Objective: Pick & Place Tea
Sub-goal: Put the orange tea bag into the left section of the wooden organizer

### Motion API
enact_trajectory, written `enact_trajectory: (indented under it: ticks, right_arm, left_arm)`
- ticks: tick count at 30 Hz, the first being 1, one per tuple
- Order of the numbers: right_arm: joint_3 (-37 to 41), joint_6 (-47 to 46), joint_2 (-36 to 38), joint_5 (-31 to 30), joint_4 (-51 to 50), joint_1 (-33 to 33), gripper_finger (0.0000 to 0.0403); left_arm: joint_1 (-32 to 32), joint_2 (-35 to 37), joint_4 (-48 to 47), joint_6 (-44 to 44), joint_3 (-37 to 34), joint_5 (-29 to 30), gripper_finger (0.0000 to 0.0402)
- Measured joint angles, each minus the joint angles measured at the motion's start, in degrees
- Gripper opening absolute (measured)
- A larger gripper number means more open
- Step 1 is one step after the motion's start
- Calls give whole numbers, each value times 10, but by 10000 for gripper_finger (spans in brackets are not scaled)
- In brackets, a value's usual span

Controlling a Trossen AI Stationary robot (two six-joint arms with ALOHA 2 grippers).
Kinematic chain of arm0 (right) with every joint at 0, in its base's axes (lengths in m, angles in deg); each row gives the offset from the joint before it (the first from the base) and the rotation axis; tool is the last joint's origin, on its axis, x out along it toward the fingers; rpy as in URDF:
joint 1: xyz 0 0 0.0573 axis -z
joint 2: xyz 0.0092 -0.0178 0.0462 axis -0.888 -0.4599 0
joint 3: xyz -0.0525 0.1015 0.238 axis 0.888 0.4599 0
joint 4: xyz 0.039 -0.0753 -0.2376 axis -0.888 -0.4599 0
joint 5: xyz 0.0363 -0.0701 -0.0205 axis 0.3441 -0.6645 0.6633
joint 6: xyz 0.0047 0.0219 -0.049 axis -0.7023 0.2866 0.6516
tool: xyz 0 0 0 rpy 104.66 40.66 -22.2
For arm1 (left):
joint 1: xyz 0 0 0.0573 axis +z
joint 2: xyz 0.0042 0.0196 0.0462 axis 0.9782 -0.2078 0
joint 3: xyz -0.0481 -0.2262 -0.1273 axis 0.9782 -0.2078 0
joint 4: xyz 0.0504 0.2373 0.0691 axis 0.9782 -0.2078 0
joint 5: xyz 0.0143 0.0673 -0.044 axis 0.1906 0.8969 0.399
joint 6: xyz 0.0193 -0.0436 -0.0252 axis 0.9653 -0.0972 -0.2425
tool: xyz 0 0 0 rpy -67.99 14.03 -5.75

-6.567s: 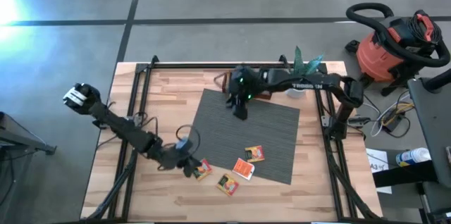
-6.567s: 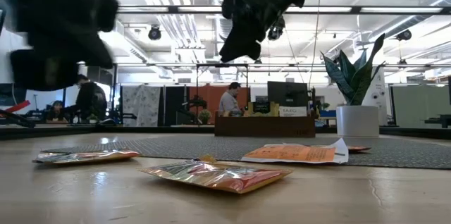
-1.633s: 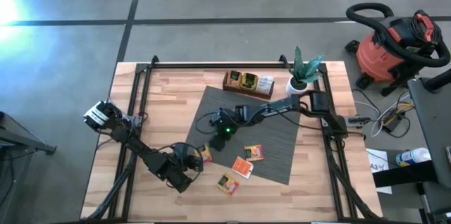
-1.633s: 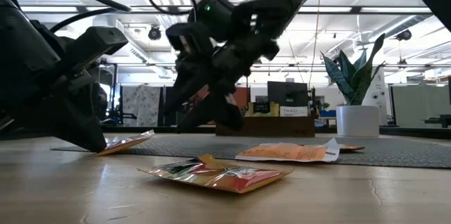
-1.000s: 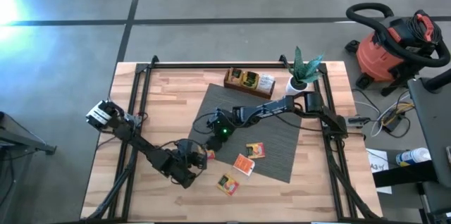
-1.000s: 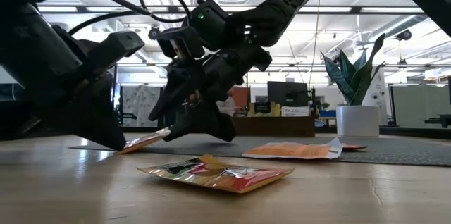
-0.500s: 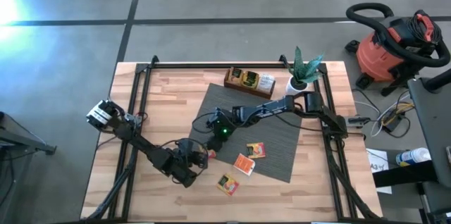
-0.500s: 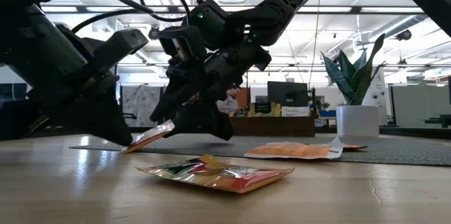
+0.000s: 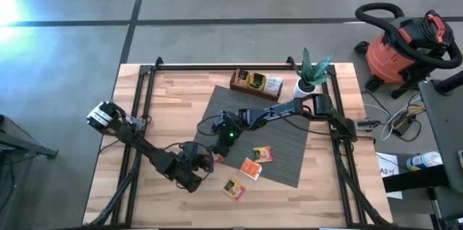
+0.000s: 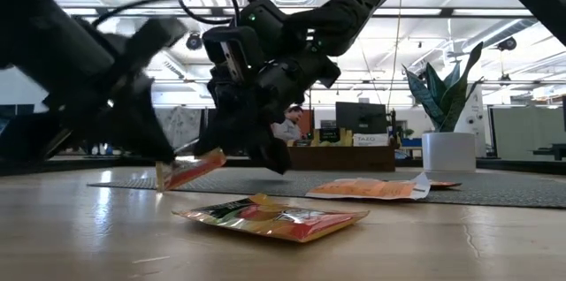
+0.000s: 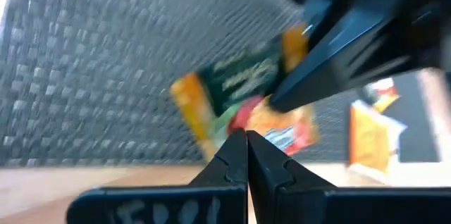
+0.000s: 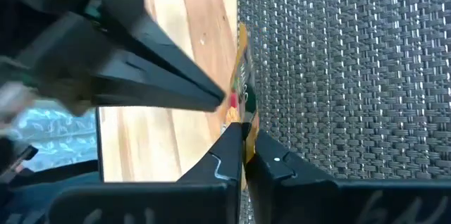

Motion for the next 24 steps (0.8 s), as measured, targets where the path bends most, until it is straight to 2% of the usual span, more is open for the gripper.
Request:
enact_trajectory:
  ticks: [7,13,16,20,24]
  right_arm:
    - [0,15,30,-41,-1,3,9]
    - [2,39,79,-113,-2,13,9]
    - [6,51,113,-149,-6,17,9]
    - [15,85,161,-209,-42,17,8]
    - [35,109,208,-260,-65,19,8]
  left_arm:
    - [-14,76,-20,26,-1,114,0]
    - [-23,145,-98,40,-3,135,0]
    - [-24,172,-113,61,-5,139,0]
    - [-24,197,-123,76,-6,174,1]
    - [-14,220,-133,103,-6,198,30]
